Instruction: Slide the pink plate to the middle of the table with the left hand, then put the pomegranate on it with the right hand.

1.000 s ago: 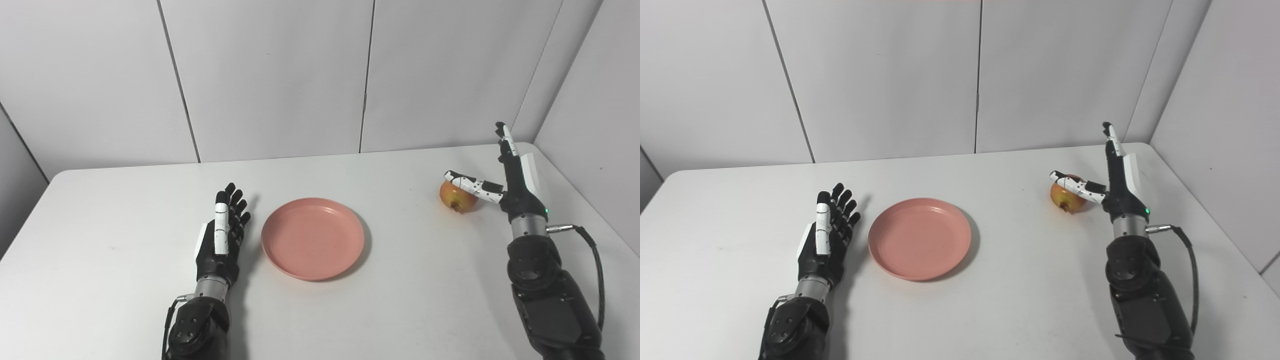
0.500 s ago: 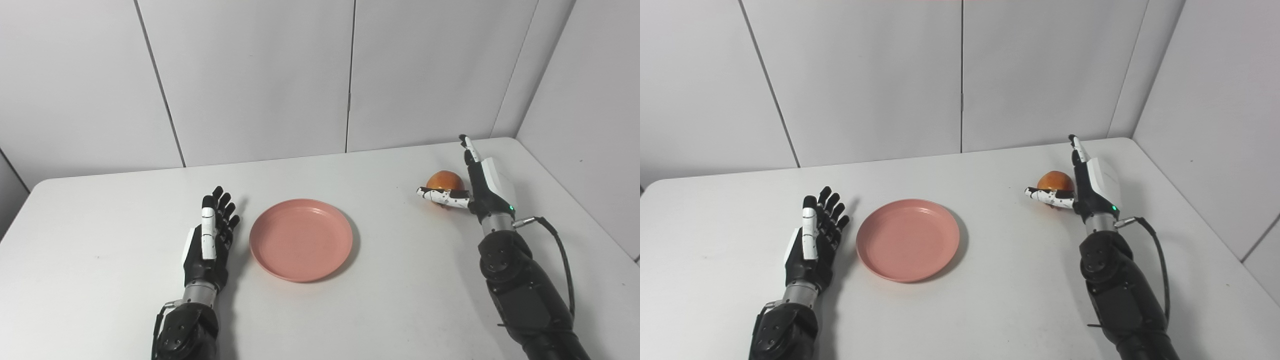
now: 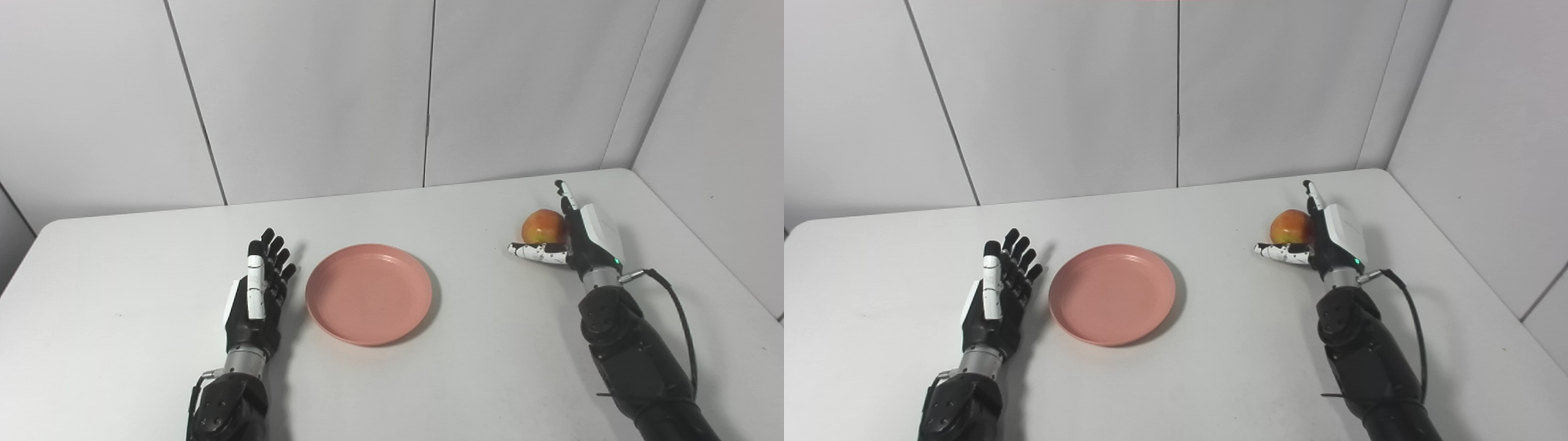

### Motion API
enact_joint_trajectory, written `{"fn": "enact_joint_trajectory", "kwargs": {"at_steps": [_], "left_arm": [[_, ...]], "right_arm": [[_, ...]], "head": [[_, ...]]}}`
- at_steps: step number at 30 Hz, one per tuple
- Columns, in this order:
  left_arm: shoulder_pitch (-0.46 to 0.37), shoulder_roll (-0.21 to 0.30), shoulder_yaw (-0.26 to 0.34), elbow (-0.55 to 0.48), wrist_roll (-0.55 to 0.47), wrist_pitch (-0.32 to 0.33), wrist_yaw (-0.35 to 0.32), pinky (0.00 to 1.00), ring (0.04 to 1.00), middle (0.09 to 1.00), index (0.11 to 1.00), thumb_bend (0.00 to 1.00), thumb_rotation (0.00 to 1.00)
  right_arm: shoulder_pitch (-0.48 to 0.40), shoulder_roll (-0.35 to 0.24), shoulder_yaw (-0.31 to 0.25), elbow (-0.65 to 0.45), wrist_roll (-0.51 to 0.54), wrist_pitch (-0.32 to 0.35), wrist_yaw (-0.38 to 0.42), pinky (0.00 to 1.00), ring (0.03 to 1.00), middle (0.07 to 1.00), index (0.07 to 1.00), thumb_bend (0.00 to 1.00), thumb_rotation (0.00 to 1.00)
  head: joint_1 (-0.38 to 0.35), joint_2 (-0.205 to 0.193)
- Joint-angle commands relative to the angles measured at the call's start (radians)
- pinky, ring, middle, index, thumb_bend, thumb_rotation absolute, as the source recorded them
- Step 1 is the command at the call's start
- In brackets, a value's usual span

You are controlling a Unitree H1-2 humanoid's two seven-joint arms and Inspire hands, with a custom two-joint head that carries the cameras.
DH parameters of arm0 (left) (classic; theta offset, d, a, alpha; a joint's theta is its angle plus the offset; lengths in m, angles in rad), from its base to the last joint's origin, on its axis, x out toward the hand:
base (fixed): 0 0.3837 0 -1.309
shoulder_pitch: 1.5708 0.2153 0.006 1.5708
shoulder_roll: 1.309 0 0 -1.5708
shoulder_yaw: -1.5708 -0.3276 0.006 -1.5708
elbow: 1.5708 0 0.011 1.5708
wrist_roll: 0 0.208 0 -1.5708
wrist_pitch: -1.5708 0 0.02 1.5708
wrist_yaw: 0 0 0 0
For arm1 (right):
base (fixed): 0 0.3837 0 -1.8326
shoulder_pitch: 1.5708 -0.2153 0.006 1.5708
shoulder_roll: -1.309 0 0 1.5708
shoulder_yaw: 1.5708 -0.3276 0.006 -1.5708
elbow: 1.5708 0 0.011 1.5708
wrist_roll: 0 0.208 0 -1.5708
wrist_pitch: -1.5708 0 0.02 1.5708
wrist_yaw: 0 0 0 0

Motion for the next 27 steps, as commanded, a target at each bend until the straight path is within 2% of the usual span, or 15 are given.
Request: {"fn": "enact_joint_trajectory", "kwargs": {"at_steps": [1,4,7,8,11,13,15,17,18,20,27], "left_arm": [[-0.025,-0.003,-0.005,-0.027,0.0,-0.04,-0.008,0.97,0.994,1.0,0.993,0.66,0.99],[-0.024,-0.004,-0.006,-0.03,-0.003,-0.038,-0.011,0.98,0.999,1.0,0.995,0.65,0.99],[-0.025,-0.005,-0.004,-0.032,-0.006,-0.035,-0.01,0.98,0.999,1.0,0.991,0.66,0.98],[-0.026,-0.006,-0.004,-0.032,-0.006,-0.035,-0.01,0.97,0.997,1.0,0.988,0.66,0.98],[-0.025,-0.006,-0.004,-0.036,-0.004,-0.035,-0.009,0.97,0.996,1.0,0.988,0.66,0.97],[-0.025,-0.006,-0.005,-0.035,-0.001,-0.039,-0.007,0.97,0.992,1.0,0.985,0.66,0.97],[-0.026,-0.007,-0.004,-0.034,-0.003,-0.038,-0.007,0.97,0.991,1.0,0.985,0.65,0.97],[-0.027,-0.008,-0.003,-0.035,-0.008,-0.034,-0.01,0.97,0.995,1.0,0.989,0.65,0.97],[-0.028,-0.007,-0.003,-0.034,-0.008,-0.034,-0.011,0.97,0.997,1.0,0.992,0.64,0.97],[-0.031,-0.007,-0.003,-0.029,-0.008,-0.037,-0.012,0.98,0.998,1.0,0.993,0.65,0.98],[-0.032,-0.013,-0.003,-0.029,-0.002,-0.032,-0.003,0.97,0.997,1.0,0.992,0.66,0.98]], "right_arm": [[-0.055,-0.017,-0.002,-0.008,-0.001,-0.045,-0.047,0.77,0.869,0.9,0.916,0.91,0.22],[-0.055,-0.012,-0.003,0.003,0.013,-0.056,-0.06,0.72,0.821,0.862,0.873,0.86,0.13],[-0.056,-0.012,0.003,0.014,0.012,-0.063,-0.076,0.7,0.793,0.833,0.844,0.83,0.08],[-0.056,-0.013,0.007,0.016,0.009,-0.062,-0.079,0.68,0.765,0.804,0.819,0.79,0.05],[-0.055,-0.004,-0.008,0.021,0.039,-0.076,-0.093,0.65,0.737,0.777,0.788,0.74,0.01],[-0.055,-0.002,-0.013,0.033,0.05,-0.099,-0.113,0.57,0.669,0.722,0.737,0.68,0.0],[-0.055,-0.003,-0.008,0.044,0.038,-0.112,-0.148,0.55,0.648,0.704,0.723,0.66,0.0],[-0.058,-0.005,0.0,0.055,0.019,-0.12,-0.186,0.48,0.571,0.631,0.681,0.62,0.0],[-0.059,-0.006,0.004,0.06,0.014,-0.125,-0.2,0.43,0.531,0.529,0.593,0.56,0.0],[-0.06,-0.006,0.008,0.07,0.012,-0.141,-0.225,0.4,0.5,0.474,0.55,0.53,0.0],[-0.058,-0.007,0.009,0.075,0.015,-0.179,-0.267,0.43,0.497,0.461,0.53,0.52,0.0]], "head": [[0.0,-0.001],[0.001,-0.002],[0.001,-0.001],[0.001,-0.001],[0.004,-0.001],[0.005,-0.001],[0.005,-0.001],[0.006,-0.001],[0.006,-0.001],[0.007,-0.003],[0.011,-0.004]]}}
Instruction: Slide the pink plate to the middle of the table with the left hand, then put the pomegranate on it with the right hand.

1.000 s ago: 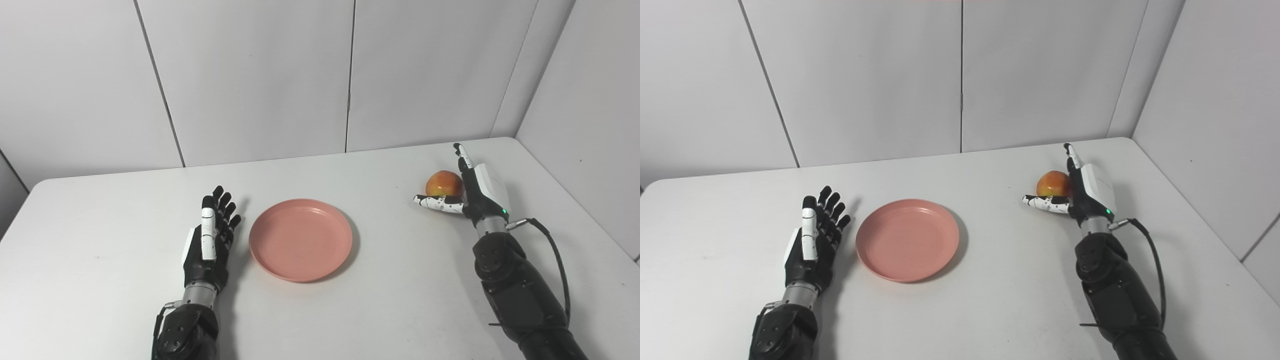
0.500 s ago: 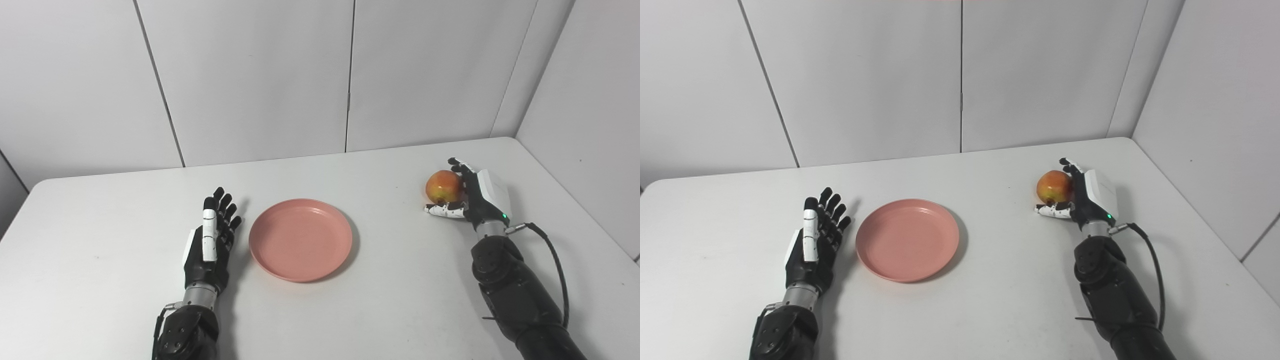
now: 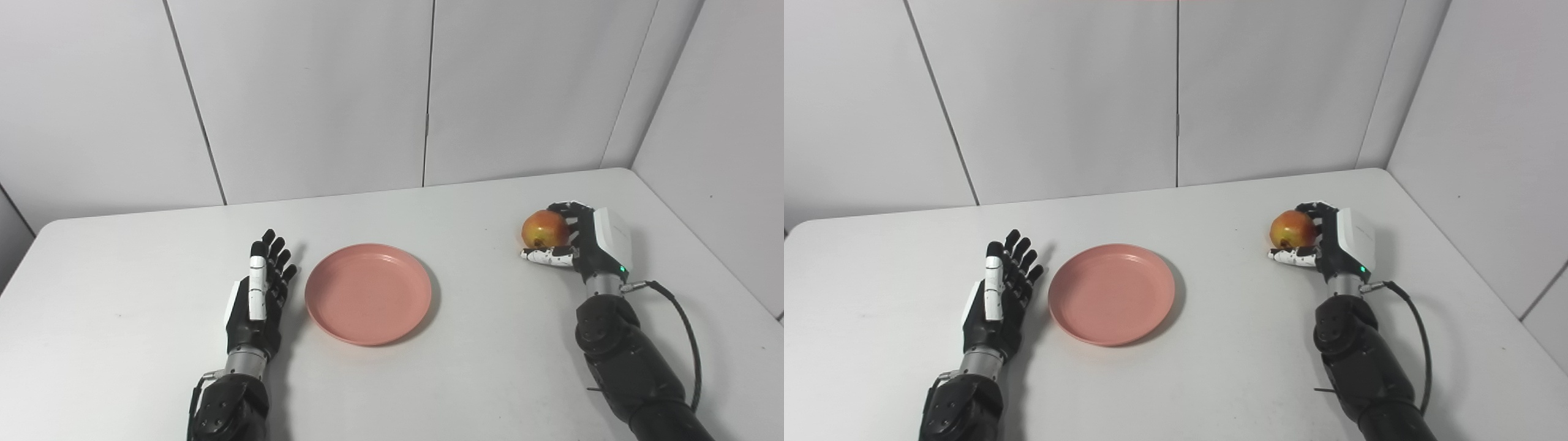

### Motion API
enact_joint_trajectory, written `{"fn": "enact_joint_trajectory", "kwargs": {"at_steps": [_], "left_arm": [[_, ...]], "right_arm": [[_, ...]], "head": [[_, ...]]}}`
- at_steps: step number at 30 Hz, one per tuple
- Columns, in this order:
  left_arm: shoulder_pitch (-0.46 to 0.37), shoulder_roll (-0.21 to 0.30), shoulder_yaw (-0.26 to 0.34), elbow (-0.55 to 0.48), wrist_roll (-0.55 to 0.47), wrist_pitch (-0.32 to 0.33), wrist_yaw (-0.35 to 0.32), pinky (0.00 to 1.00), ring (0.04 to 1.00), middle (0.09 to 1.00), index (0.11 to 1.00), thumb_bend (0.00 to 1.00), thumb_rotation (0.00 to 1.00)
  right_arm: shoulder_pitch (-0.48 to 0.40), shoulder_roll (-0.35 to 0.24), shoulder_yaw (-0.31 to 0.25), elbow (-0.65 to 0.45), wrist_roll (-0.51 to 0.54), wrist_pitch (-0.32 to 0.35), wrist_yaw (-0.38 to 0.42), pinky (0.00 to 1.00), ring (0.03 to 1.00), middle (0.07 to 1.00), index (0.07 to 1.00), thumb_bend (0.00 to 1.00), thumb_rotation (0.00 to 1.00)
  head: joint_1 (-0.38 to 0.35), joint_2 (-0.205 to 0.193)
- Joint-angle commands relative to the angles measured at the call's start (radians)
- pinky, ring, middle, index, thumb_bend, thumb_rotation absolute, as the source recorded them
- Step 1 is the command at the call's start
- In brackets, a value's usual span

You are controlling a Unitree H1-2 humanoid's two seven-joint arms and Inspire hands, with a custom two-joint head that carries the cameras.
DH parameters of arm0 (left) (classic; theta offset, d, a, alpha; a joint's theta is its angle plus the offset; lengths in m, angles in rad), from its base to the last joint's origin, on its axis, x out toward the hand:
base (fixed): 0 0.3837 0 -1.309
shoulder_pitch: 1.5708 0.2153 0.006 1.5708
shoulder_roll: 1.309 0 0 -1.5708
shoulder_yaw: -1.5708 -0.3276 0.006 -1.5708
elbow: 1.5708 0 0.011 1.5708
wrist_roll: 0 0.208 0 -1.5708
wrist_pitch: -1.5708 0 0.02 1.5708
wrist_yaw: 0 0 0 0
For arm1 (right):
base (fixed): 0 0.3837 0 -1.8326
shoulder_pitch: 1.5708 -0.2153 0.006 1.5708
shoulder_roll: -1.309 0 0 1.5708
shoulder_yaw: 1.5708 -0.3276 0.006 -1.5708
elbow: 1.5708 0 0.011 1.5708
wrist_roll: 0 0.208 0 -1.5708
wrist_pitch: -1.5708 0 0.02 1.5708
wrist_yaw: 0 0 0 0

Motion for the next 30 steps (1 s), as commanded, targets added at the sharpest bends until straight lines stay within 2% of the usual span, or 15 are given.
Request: {"fn": "enact_joint_trajectory", "kwargs": {"at_steps": [1,5,9,15,17,25,30], "left_arm": [[-0.035,-0.01,-0.002,-0.027,-0.007,-0.032,-0.003,0.97,0.998,1.0,0.991,0.65,0.97],[-0.035,-0.016,-0.007,-0.026,0.005,-0.037,0.004,0.97,0.999,1.0,0.996,0.65,0.98],[-0.032,-0.024,-0.012,-0.029,0.012,-0.033,0.011,0.97,0.997,1.0,0.996,0.65,0.98],[-0.035,-0.029,-0.02,-0.026,0.006,-0.035,0.005,1.0,1.0,1.0,1.0,0.65,1.0],[-0.037,-0.031,-0.022,-0.027,0.004,-0.033,0.003,1.0,1.0,1.0,1.0,0.65,1.0],[-0.037,-0.058,-0.03,-0.04,0.034,-0.03,0.043,0.99,1.0,1.0,1.0,0.64,1.0],[-0.042,-0.065,-0.04,-0.041,0.065,-0.03,0.068,0.98,1.0,1.0,1.0,0.63,1.0]], "right_arm": [[-0.046,-0.014,-0.007,-0.024,-0.006,-0.055,-0.044,0.43,0.498,0.463,0.529,0.52,0.0],[-0.041,-0.013,-0.01,-0.047,-0.008,-0.073,-0.058,0.43,0.492,0.464,0.529,0.52,0.0],[-0.038,-0.01,-0.01,-0.07,-0.005,-0.127,-0.086,0.42,0.485,0.463,0.531,0.52,0.0],[-0.021,0.002,-0.001,-0.184,-0.016,-0.151,-0.071,0.39,0.467,0.46,0.534,0.52,0.0],[-0.016,0.009,0.0,-0.219,-0.007,-0.164,-0.055,0.38,0.463,0.458,0.535,0.52,0.0],[0.024,0.054,0.013,-0.425,0.005,-0.129,0.047,0.38,0.444,0.45,0.541,0.51,0.0],[0.044,0.08,0.02,-0.512,0.026,-0.143,0.109,0.38,0.441,0.452,0.538,0.52,0.0]], "head": [[0.0,-0.001],[0.018,-0.001],[0.035,-0.004],[0.058,-0.001],[0.066,0.0],[0.113,0.009],[0.145,0.011]]}}
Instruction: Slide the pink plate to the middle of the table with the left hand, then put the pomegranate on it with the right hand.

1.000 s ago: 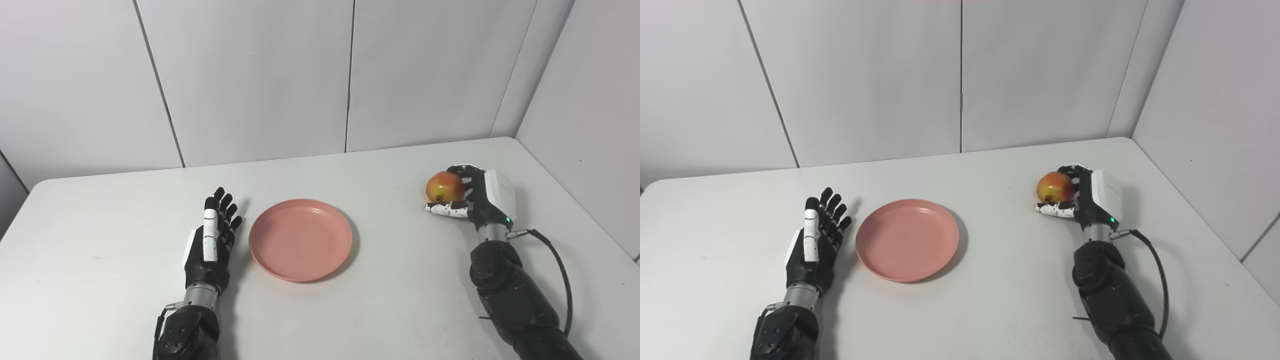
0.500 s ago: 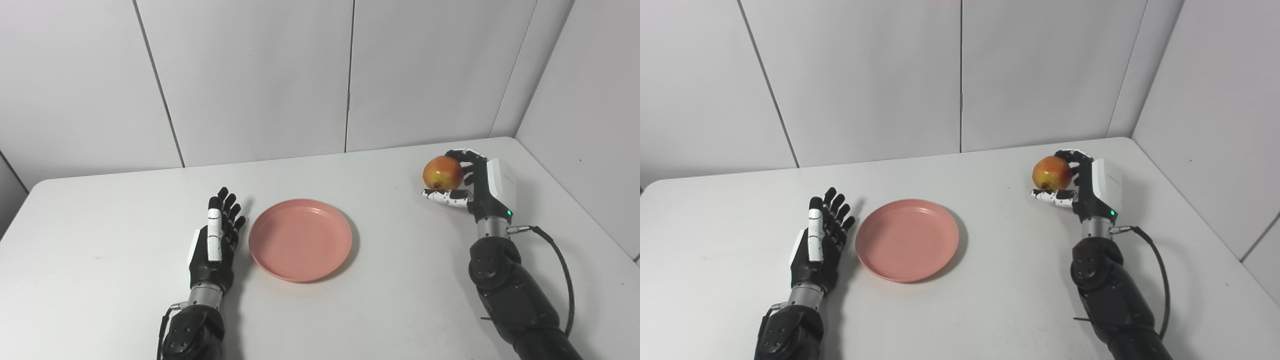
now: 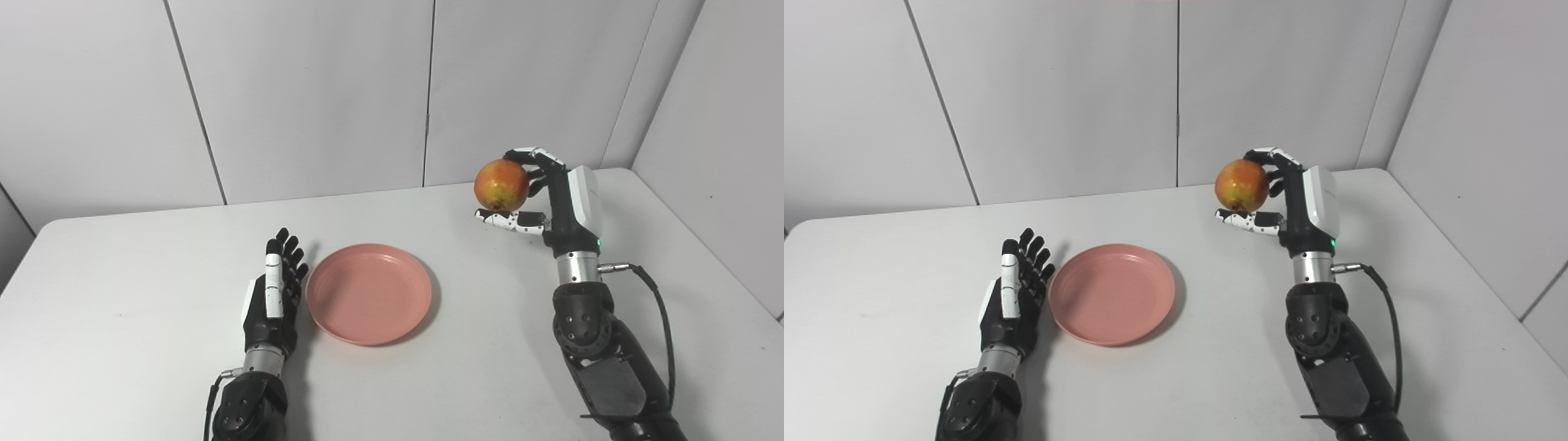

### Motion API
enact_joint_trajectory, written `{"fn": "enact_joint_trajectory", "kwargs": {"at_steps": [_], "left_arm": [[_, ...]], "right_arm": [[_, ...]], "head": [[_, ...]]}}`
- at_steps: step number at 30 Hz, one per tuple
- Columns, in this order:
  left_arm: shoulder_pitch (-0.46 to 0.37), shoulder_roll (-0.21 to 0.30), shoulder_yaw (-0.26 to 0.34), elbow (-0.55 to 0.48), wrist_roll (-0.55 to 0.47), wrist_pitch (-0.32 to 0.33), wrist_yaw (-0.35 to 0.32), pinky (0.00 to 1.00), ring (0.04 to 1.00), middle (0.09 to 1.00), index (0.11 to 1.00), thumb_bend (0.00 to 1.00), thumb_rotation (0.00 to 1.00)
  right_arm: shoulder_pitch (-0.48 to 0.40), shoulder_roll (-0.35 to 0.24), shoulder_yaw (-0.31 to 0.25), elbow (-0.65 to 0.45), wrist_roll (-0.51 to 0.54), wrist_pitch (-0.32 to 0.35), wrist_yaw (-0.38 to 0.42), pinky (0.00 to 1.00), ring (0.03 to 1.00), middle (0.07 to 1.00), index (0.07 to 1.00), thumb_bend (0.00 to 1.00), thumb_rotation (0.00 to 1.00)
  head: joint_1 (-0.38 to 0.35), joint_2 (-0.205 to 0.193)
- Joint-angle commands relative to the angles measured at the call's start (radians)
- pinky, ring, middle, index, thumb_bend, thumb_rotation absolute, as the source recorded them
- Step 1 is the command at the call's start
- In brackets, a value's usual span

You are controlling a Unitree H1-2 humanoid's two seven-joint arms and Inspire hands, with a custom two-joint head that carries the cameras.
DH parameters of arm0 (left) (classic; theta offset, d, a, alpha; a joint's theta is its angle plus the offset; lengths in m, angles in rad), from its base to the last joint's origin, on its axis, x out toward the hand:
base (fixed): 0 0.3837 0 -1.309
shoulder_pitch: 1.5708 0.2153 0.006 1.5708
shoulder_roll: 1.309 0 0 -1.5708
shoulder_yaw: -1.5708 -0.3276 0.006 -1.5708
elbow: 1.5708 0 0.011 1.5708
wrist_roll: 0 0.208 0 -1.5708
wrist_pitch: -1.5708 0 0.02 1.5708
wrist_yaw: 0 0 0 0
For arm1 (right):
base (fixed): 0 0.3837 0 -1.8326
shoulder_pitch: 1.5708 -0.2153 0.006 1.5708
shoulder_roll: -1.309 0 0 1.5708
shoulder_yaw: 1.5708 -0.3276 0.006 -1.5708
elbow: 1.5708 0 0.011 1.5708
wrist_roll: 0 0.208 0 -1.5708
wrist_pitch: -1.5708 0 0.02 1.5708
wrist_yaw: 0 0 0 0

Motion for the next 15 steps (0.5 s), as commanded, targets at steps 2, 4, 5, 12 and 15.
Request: {"fn": "enact_joint_trajectory", "kwargs": {"at_steps": [2,4,5,12,15], "left_arm": [[-0.045,-0.02,-0.014,-0.037,0.031,-0.034,0.026,0.98,1.0,1.0,1.0,0.63,1.0],[-0.047,-0.019,-0.022,-0.035,0.051,-0.04,0.037,0.97,1.0,1.0,1.0,0.63,1.0],[-0.047,-0.016,-0.025,-0.034,0.057,-0.043,0.038,0.97,1.0,1.0,1.0,0.63,1.0],[-0.047,-0.016,-0.028,-0.038,0.068,-0.033,0.05,0.99,1.0,1.0,1.0,0.63,1.0],[-0.049,-0.015,-0.029,-0.035,0.075,-0.035,0.054,0.99,1.0,1.0,1.0,0.65,1.0]], "right_arm": [[-0.02,0.003,0.006,-0.073,-0.002,-0.031,0.032,0.37,0.438,0.449,0.543,0.51,0.0],[-0.013,0.011,0.015,-0.097,-0.002,-0.026,0.058,0.37,0.432,0.446,0.544,0.51,0.0],[-0.012,0.015,0.018,-0.101,0.001,-0.027,0.067,0.37,0.432,0.447,0.543,0.51,0.0],[-0.018,0.048,0.049,-0.068,0.028,-0.069,0.122,0.4,0.462,0.46,0.533,0.52,0.0],[-0.017,0.064,0.071,-0.052,0.01,-0.079,0.126,0.37,0.435,0.448,0.538,0.52,0.0]], "head": [[0.031,0.001],[0.059,0.002],[0.059,0.002],[0.092,0.006],[0.099,0.005]]}}
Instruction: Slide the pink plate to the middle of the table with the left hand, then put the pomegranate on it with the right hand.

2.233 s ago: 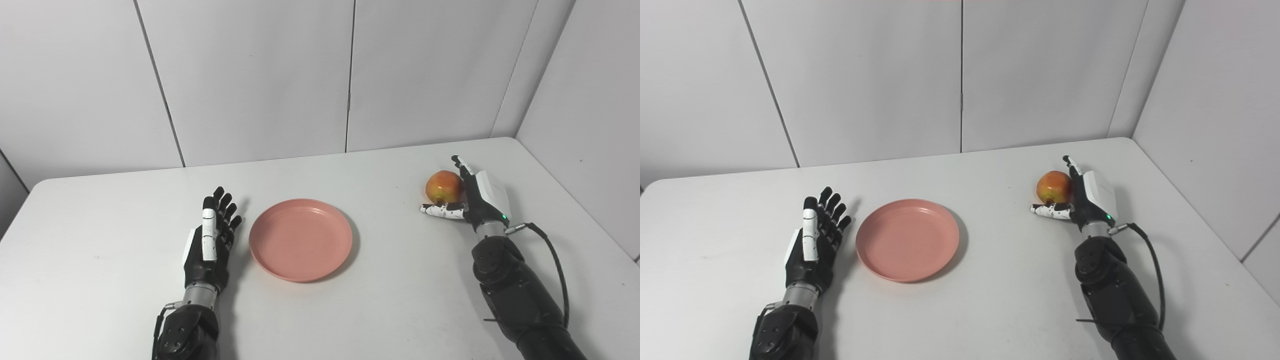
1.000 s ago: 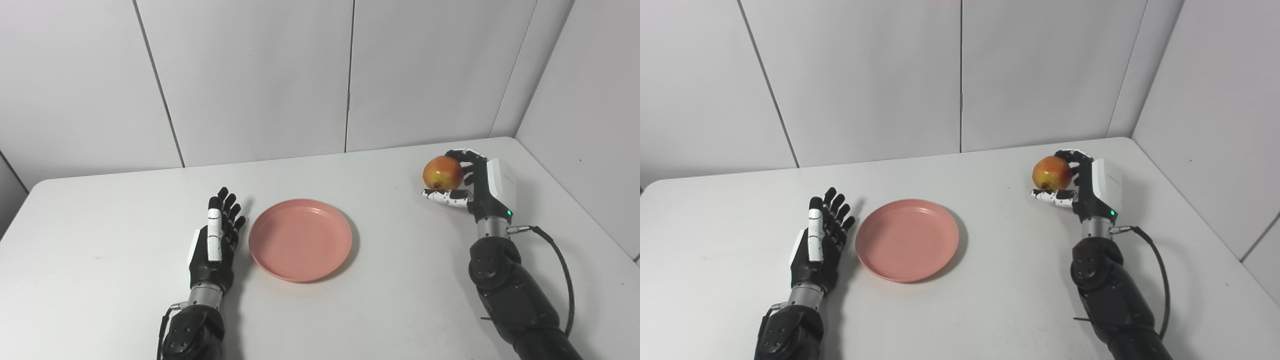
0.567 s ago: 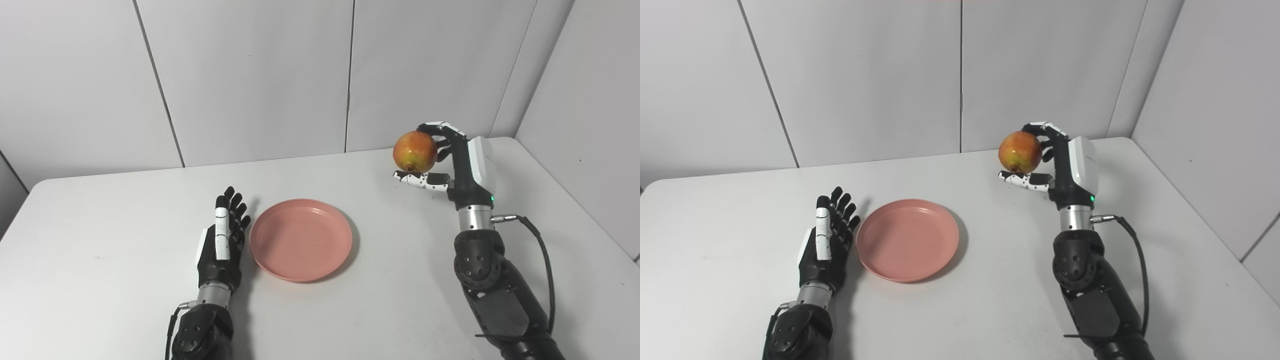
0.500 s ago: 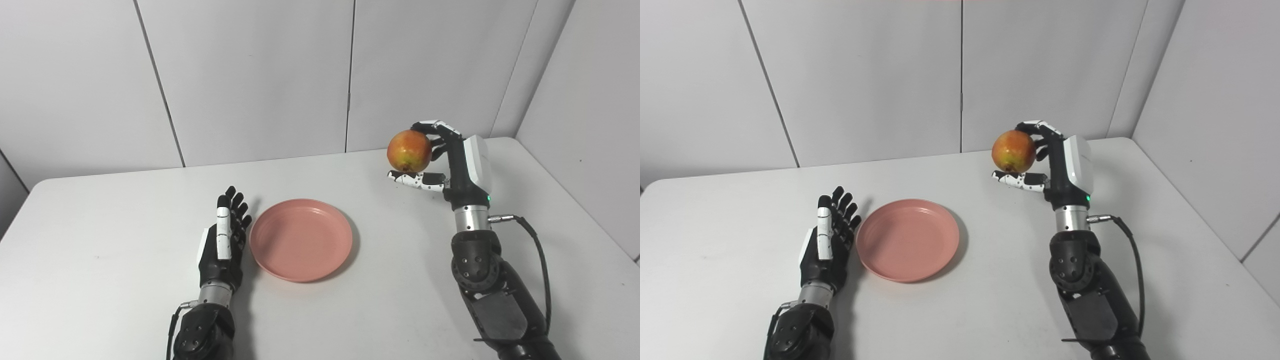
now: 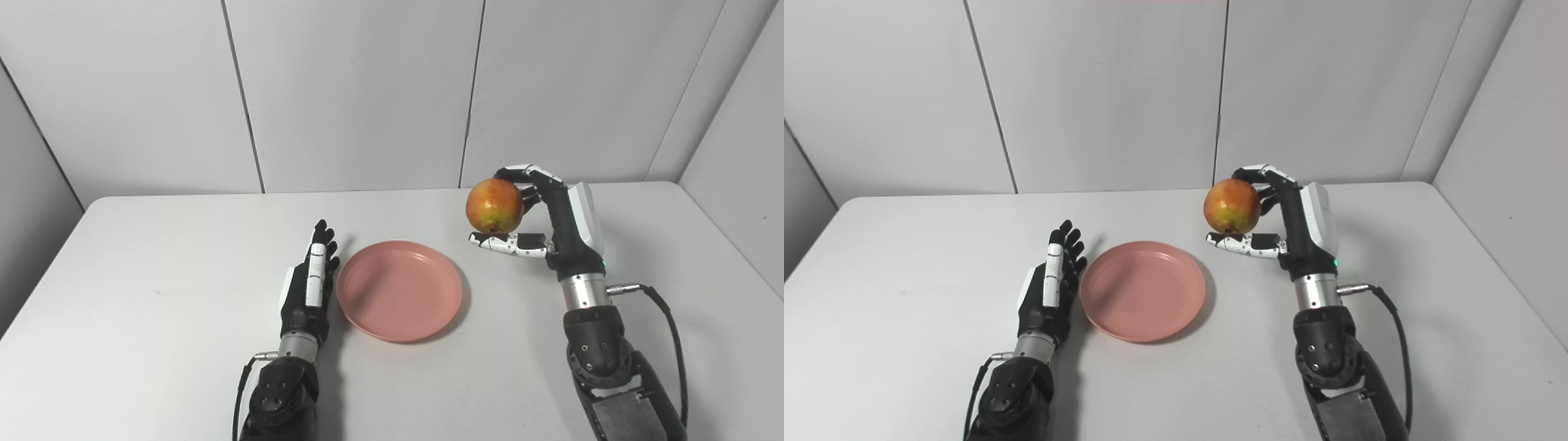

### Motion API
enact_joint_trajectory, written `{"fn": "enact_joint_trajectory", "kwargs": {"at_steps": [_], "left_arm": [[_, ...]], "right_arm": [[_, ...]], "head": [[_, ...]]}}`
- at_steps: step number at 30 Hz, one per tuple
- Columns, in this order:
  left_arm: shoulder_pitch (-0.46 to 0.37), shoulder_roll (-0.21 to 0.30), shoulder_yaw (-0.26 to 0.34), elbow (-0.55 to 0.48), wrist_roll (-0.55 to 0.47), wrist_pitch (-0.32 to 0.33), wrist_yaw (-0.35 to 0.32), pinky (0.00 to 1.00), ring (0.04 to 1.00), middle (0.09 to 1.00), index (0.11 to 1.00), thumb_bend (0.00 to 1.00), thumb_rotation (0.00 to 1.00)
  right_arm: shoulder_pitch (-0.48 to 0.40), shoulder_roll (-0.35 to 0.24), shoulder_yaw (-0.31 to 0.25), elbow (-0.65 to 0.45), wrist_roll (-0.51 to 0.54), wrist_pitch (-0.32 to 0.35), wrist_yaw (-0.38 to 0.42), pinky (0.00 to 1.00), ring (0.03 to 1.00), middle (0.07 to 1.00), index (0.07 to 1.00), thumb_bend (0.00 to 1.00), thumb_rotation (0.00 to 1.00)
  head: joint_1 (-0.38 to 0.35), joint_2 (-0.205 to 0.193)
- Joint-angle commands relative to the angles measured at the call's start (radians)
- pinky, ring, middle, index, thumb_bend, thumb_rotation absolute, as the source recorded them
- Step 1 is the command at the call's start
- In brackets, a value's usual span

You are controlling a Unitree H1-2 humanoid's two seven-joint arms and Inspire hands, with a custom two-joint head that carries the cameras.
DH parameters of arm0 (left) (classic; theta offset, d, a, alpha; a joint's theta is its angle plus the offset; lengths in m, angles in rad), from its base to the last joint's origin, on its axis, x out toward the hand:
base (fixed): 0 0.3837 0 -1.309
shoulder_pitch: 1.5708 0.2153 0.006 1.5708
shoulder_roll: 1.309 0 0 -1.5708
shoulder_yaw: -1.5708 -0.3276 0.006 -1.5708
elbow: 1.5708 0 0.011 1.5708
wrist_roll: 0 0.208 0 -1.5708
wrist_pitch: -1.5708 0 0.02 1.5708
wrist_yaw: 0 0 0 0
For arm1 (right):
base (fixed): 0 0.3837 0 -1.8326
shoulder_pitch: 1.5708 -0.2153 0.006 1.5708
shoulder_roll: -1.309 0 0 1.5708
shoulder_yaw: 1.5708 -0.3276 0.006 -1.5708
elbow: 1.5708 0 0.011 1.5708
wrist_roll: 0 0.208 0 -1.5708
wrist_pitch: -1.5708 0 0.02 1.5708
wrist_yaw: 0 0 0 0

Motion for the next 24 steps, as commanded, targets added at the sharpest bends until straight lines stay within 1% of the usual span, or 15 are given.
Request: {"fn": "enact_joint_trajectory", "kwargs": {"at_steps": [1,5,9,12,14,17,20,24], "left_arm": [[-0.048,-0.011,-0.007,-0.033,0.018,-0.036,0.009,0.99,1.0,1.0,1.0,0.65,1.0],[-0.049,-0.011,-0.014,-0.024,0.037,-0.049,0.02,0.98,0.998,1.0,1.0,0.65,1.0],[-0.046,-0.015,-0.02,-0.031,0.048,-0.048,0.026,0.98,0.995,1.0,1.0,0.65,1.0],[-0.044,-0.014,-0.023,-0.033,0.054,-0.05,0.024,0.97,0.992,1.0,1.0,0.65,1.0],[-0.045,-0.012,-0.025,-0.027,0.055,-0.055,0.021,0.97,0.992,1.0,1.0,0.66,1.0],[-0.047,-0.01,-0.026,-0.019,0.052,-0.057,0.018,0.97,0.991,0.998,0.997,0.67,1.0],[-0.047,-0.013,-0.027,-0.025,0.052,-0.053,0.018,0.97,0.991,0.998,0.997,0.66,1.0],[-0.046,-0.013,-0.027,-0.027,0.052,-0.055,0.021,0.98,0.992,0.999,0.996,0.66,1.0]], "right_arm": [[-0.041,0.014,0.016,-0.008,-0.013,-0.072,0.002,0.36,0.428,0.446,0.539,0.52,0.0],[-0.039,0.032,0.047,0.013,-0.024,-0.104,0.011,0.37,0.434,0.451,0.537,0.52,0.0],[-0.037,0.059,0.078,0.05,-0.036,-0.129,0.019,0.37,0.436,0.45,0.535,0.52,0.0],[-0.042,0.079,0.08,0.067,-0.035,-0.127,0.012,0.36,0.434,0.451,0.535,0.52,0.0],[-0.051,0.086,0.085,0.077,-0.032,-0.127,0.024,0.36,0.433,0.449,0.535,0.52,0.0],[-0.057,0.088,0.1,0.08,-0.05,-0.114,0.042,0.37,0.438,0.45,0.533,0.52,0.0],[-0.067,0.092,0.119,0.101,-0.083,-0.115,0.044,0.37,0.435,0.453,0.529,0.52,0.0],[-0.086,0.086,0.138,0.131,-0.099,-0.101,0.076,0.36,0.435,0.453,0.529,0.52,0.0]], "head": [[0.006,-0.003],[0.012,-0.005],[0.014,-0.005],[0.016,-0.002],[0.016,-0.002],[0.007,-0.007],[0.007,-0.007],[0.005,-0.005]]}}
